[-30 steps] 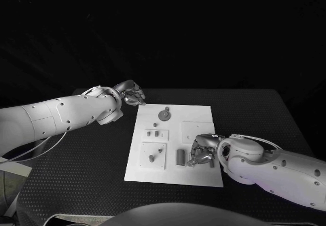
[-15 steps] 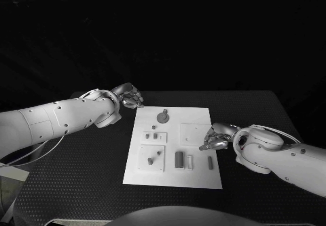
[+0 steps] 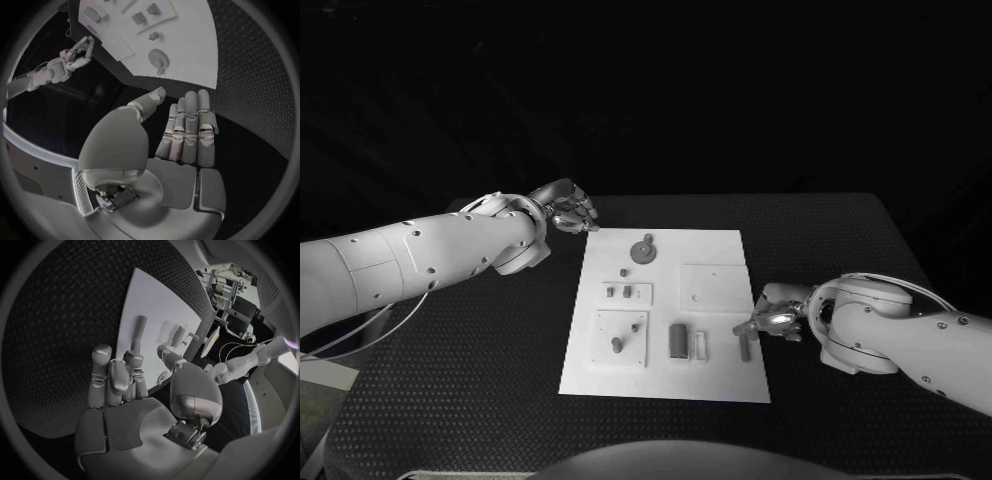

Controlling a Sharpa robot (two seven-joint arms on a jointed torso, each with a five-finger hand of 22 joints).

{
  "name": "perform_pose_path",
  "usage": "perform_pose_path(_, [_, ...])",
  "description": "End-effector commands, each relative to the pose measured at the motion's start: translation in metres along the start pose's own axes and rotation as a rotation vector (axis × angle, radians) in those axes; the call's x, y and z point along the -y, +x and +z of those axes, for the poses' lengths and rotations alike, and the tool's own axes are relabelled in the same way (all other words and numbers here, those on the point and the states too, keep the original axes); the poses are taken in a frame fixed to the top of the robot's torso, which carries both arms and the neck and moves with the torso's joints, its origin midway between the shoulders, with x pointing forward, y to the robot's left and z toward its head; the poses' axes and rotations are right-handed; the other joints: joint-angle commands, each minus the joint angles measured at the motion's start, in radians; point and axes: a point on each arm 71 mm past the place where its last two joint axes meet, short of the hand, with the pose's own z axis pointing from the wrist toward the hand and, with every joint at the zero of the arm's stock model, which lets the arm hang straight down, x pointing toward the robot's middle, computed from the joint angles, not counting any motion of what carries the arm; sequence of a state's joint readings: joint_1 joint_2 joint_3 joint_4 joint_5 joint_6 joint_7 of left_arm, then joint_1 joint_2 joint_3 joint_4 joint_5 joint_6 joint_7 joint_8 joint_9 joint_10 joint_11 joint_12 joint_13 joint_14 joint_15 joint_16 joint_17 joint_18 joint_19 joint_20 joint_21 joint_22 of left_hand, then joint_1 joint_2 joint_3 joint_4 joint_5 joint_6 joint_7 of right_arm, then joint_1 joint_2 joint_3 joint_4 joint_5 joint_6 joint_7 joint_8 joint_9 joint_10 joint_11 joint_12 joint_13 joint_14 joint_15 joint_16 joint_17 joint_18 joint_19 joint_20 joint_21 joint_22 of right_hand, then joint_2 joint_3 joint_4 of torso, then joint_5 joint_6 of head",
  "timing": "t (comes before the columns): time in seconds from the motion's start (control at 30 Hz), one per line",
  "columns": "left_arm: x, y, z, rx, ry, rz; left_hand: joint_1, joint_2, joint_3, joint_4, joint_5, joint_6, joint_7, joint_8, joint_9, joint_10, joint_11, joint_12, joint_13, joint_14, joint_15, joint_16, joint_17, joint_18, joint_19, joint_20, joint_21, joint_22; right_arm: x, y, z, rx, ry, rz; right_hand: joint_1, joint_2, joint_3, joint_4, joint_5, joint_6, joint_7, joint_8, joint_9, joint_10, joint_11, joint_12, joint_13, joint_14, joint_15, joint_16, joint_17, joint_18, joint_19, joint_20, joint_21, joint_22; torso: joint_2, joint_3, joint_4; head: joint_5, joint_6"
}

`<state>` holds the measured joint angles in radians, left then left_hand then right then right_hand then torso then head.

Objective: Assemble the parts on the task board

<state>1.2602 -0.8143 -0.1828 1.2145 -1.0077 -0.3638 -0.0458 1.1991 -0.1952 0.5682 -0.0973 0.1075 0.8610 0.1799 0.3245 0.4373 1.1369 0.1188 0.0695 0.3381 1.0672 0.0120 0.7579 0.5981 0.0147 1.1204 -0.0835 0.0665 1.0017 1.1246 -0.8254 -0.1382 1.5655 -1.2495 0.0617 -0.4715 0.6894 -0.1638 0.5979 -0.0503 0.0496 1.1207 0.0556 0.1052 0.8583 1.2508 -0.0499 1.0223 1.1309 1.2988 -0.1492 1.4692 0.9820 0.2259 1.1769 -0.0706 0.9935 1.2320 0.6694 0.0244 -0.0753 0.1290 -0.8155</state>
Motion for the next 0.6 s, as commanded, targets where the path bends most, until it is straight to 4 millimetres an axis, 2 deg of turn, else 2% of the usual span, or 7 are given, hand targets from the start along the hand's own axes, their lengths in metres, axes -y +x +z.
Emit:
perform_pose_path(0.03, [0.0024, 0.0012, 0.0003, -0.012, 0.013, -0.011, -0.025, -0.004, -0.003, 0.020, 0.006, -0.002, -0.002, 0.007, -0.002, 0.001, 0.001, 0.003, 0.002, 0.006, 0.001, -0.008, 0.003, 0.004, 0.002, -0.001, 0.002, -0.002, -0.0013, 0.0062, -0.0008, -0.064, 0.029, -0.014, -0.018, -0.011, -0.011, 0.008, -0.004, 0.004, 0.008, 0.000, 0.000, 0.005, 0.002, 0.005, 0.002, 0.008, 0.001, 0.006, 0.006, 0.032, -0.006, 0.001, 0.005, 0.002, 0.000, -0.0002, -0.0002, -0.002, 0.000])
perform_pose_path(0.2, [0.0022, 0.0015, 0.0003, -0.015, 0.011, -0.025, -0.062, -0.016, -0.020, 0.062, -0.008, -0.003, -0.003, 0.007, -0.004, 0.001, 0.000, 0.002, 0.003, 0.007, 0.000, -0.012, 0.008, 0.005, 0.000, -0.002, 0.002, -0.003, -0.0030, 0.0069, -0.0011, -0.061, 0.028, -0.028, -0.021, -0.009, -0.013, 0.007, -0.004, 0.012, 0.004, 0.002, 0.001, 0.009, -0.001, 0.011, 0.005, 0.016, -0.001, 0.013, 0.023, 0.036, -0.005, -0.002, 0.009, 0.005, 0.000, -0.0009, 0.0008, -0.005, 0.002])
perform_pose_path(0.37, [0.0022, 0.0016, 0.0002, -0.016, 0.009, -0.040, -0.100, -0.033, -0.051, 0.111, -0.052, -0.004, -0.003, 0.008, -0.005, 0.000, -0.001, 0.001, 0.004, 0.006, 0.000, -0.016, 0.014, 0.007, -0.003, -0.003, 0.001, -0.008, -0.0022, 0.0072, 0.0012, -0.062, 0.039, -0.059, -0.019, -0.005, -0.014, 0.003, -0.004, 0.021, 0.001, 0.005, 0.002, 0.015, -0.004, 0.018, 0.010, 0.021, -0.004, 0.018, 0.035, 0.036, -0.002, -0.003, 0.014, 0.007, 0.000, -0.0024, 0.0020, -0.005, 0.000])
perform_pose_path(0.43, [0.0020, 0.0015, 0.0000, -0.015, 0.009, -0.041, -0.112, -0.042, -0.063, 0.137, -0.054, -0.005, -0.004, 0.009, -0.006, 0.000, -0.001, 0.001, 0.004, 0.006, -0.001, -0.018, 0.016, 0.009, -0.003, -0.003, 0.001, -0.012, -0.0018, 0.0074, 0.0019, -0.060, 0.043, -0.078, -0.019, -0.004, -0.014, 0.002, -0.004, 0.024, 0.000, 0.006, 0.002, 0.016, -0.005, 0.020, 0.011, 0.022, -0.005, 0.019, 0.037, 0.036, -0.002, -0.004, 0.015, 0.007, 0.000, -0.0027, 0.0022, -0.006, -0.002])
perform_pose_path(0.6, [0.0016, 0.0013, -0.0001, -0.016, 0.008, -0.042, -0.121, -0.052, -0.076, 0.177, -0.056, -0.007, -0.004, 0.010, -0.005, 0.000, -0.002, 0.001, 0.004, 0.006, -0.001, -0.020, 0.020, 0.011, -0.004, -0.003, 0.001, -0.018, -0.0027, 0.0086, 0.0027, -0.063, 0.045, -0.099, -0.020, 0.000, -0.015, 0.001, -0.004, 0.028, -0.002, 0.007, 0.002, 0.018, -0.007, 0.022, 0.013, 0.023, -0.006, 0.021, 0.039, 0.036, -0.002, -0.005, 0.016, 0.008, 0.000, -0.0028, 0.0019, -0.006, -0.004])
